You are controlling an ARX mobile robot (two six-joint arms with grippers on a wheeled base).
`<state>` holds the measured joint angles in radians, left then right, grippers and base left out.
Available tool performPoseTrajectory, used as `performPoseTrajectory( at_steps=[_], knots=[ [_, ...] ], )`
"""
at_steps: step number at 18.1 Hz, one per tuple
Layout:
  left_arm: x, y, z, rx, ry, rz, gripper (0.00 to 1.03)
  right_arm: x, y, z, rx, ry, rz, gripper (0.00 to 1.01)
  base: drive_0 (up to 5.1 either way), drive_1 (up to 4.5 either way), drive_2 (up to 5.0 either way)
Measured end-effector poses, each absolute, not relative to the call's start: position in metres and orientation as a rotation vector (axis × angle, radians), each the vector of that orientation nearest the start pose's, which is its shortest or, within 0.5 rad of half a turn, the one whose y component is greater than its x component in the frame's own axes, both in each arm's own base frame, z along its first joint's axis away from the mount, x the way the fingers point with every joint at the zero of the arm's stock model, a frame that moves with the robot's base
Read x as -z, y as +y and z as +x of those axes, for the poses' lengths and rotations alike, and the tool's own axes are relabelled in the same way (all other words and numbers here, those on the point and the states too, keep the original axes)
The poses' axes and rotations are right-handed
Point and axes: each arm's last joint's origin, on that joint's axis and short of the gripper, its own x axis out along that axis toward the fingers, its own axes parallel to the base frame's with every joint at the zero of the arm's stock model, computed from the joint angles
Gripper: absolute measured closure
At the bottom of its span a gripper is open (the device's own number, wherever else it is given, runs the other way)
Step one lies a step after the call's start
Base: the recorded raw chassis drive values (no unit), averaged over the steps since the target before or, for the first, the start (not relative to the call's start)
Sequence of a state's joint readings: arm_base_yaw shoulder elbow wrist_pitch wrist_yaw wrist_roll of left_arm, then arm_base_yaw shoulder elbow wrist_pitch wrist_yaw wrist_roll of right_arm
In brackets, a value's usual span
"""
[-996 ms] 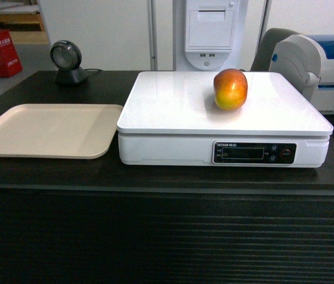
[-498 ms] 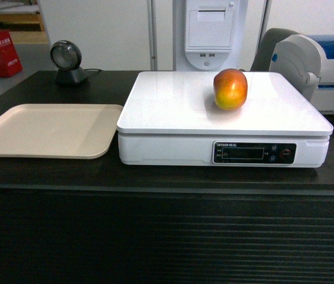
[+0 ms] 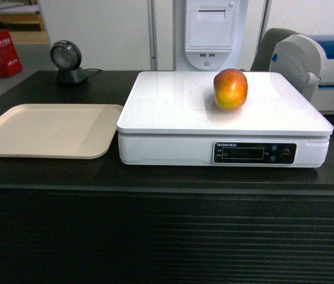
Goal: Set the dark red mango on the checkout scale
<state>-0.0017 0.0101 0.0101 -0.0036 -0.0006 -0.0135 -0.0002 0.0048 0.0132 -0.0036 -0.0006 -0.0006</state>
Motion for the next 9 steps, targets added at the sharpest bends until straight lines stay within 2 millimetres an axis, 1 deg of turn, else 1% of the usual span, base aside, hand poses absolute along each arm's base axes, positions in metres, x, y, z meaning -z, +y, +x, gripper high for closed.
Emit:
performPoseTrajectory(
  at_steps=[9],
  knots=[
    [-0.1661, -0.0002, 0.0977, 0.002, 0.001, -0.014, 0.05, -0.1675, 0.0000, 0.0972, 0.000, -0.007, -0.001, 0.03, 0.0, 0.00, 0.0]
  ],
)
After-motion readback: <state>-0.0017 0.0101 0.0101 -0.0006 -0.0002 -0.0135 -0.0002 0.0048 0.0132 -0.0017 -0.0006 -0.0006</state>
